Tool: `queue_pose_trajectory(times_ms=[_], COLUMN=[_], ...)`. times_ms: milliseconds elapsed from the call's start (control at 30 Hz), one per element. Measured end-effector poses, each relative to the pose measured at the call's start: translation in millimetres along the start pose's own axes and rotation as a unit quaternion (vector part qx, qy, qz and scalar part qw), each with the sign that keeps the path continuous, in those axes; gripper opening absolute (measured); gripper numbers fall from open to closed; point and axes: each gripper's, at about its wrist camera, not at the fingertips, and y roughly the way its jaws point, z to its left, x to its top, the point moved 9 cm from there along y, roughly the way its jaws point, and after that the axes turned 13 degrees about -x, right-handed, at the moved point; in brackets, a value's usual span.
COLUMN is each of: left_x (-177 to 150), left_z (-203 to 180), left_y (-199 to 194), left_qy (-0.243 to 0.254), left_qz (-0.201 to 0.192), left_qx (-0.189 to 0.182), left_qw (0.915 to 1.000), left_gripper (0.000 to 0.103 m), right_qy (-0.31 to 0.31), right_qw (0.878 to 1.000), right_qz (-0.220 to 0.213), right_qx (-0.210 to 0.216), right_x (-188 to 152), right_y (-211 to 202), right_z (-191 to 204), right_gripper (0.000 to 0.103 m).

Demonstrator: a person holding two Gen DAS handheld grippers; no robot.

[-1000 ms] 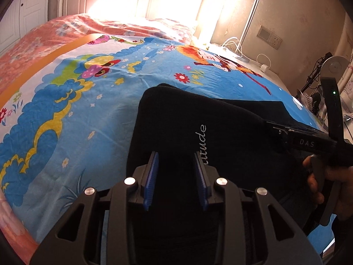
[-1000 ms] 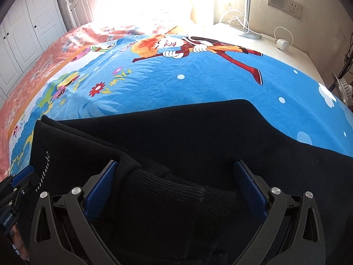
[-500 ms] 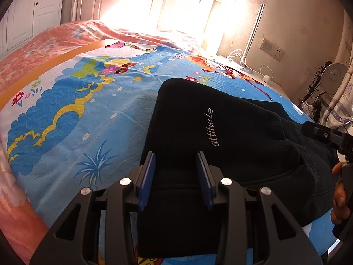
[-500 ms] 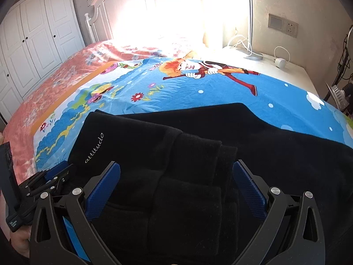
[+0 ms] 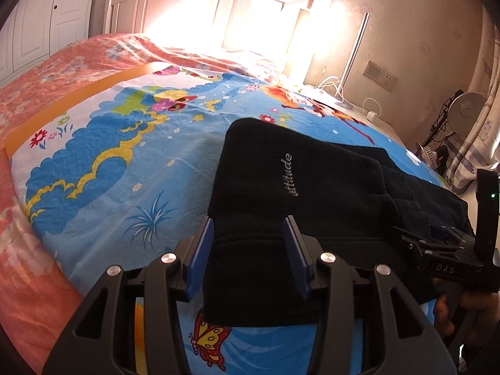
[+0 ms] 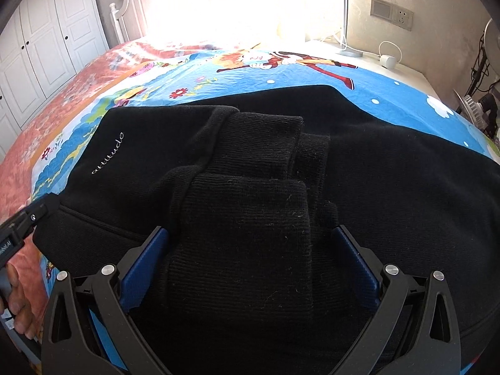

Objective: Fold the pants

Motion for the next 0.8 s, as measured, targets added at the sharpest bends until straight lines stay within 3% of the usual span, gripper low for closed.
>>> queue_pose_trajectory(times_ms=[33, 100, 300, 467, 567, 667, 800], left_x=[-6, -12, -7, 5, -1, -8, -14], left_z=[6, 14, 10, -14, -15, -8, 6], left_y=[3, 3, -4, -17, -6, 2, 6], left_qy=[-0.015, -0.038, -0.030, 0.017, 0.027, 0.048, -0.008], left_qz=[0.002, -0.006, -0.007, -0.036, -0.019, -0.004, 0.004], left_qx=[-0.006, -0.022, -0.016, -0.027, -0.014, 0.008, -0.035], left_qw=[0.9999, 0.9990, 0.9994, 0.9988, 0.9994, 0.9988, 0.9993], left_gripper=[0.057, 0.061, 0.059, 0.053, 0.050, 0.056, 0.060], right_qy=[0.000, -0.001, -0.001, -0.001, -0.001, -0.001, 0.002], right_qw=[1.000, 1.000, 1.000, 1.000, 1.000, 1.000, 1.000], right_qz=[0.000, -0.001, -0.001, -0.003, -0.004, -0.004, -0.009], right_qx=[0.000, 0.000, -0.001, -0.002, -0.002, -0.003, -0.017], right_x=[0, 0, 0, 0, -1, -1, 3], right_y=[0, 1, 1, 2, 1, 1, -7], right_z=[0, 0, 1, 2, 2, 2, 1], right_gripper=[0.099, 0.099, 0.099, 0.099, 0.099, 0.099, 0.098])
